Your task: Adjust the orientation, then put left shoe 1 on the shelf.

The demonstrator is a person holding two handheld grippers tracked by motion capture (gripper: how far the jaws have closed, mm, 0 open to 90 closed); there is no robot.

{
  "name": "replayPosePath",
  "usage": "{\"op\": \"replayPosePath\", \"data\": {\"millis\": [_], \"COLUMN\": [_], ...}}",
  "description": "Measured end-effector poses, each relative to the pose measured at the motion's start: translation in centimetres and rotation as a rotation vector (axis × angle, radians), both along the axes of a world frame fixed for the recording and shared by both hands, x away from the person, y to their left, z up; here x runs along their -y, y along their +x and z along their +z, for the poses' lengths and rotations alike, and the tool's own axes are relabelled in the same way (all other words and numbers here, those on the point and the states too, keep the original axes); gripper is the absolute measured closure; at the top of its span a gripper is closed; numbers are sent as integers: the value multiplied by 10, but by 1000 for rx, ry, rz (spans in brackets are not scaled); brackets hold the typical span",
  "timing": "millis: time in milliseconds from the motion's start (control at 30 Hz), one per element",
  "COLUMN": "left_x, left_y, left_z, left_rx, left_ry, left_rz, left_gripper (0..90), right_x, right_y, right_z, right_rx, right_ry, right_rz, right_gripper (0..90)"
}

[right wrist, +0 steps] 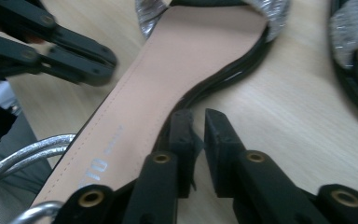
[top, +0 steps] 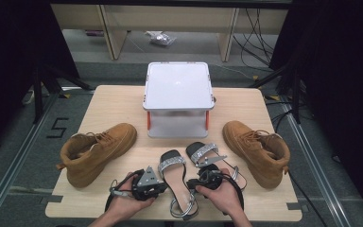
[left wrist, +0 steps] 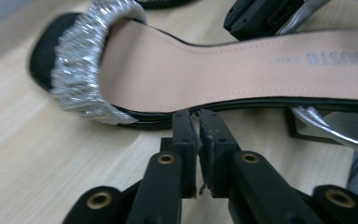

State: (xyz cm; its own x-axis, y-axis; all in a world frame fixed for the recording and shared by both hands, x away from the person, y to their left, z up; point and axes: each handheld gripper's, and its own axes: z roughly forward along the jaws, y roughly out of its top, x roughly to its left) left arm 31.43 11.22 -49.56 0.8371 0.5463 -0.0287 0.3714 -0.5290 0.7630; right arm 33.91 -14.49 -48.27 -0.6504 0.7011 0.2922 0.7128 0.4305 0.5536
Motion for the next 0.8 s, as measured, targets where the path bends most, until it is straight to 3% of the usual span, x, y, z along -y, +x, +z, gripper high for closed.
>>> {"op": "replayPosePath", "data": {"millis": [133, 200, 300, 400, 500, 633, 733, 800], "left_x": [-12, -23, -32, -41, -45, -46, -47, -47], "left_y": [-1, 0, 3, 11, 19, 24, 32, 33], "left_z": [9, 18, 27, 40, 48, 53, 57, 58], "left_rx": [18, 48, 72, 120, 142, 160, 179, 180], "left_ry": [-31, -83, -102, -156, -176, -186, -202, -212], "left_rz": [15, 50, 76, 119, 143, 154, 163, 167], "left_gripper": [783, 775, 772, 771, 776, 786, 789, 792], "right_x": [6, 10, 13, 15, 14, 14, 13, 12], "right_y": [0, 0, 1, 3, 2, 1, 0, 0], "right_z": [7, 11, 13, 15, 12, 14, 19, 20], "right_rx": [-6, -7, -22, -26, -15, -6, -38, -24], "right_ry": [19, 36, 44, 38, 63, 52, 63, 66], "right_rz": [-40, -62, -65, -79, -114, -109, -118, -109], "right_gripper": [723, 675, 648, 608, 579, 548, 519, 512]}}
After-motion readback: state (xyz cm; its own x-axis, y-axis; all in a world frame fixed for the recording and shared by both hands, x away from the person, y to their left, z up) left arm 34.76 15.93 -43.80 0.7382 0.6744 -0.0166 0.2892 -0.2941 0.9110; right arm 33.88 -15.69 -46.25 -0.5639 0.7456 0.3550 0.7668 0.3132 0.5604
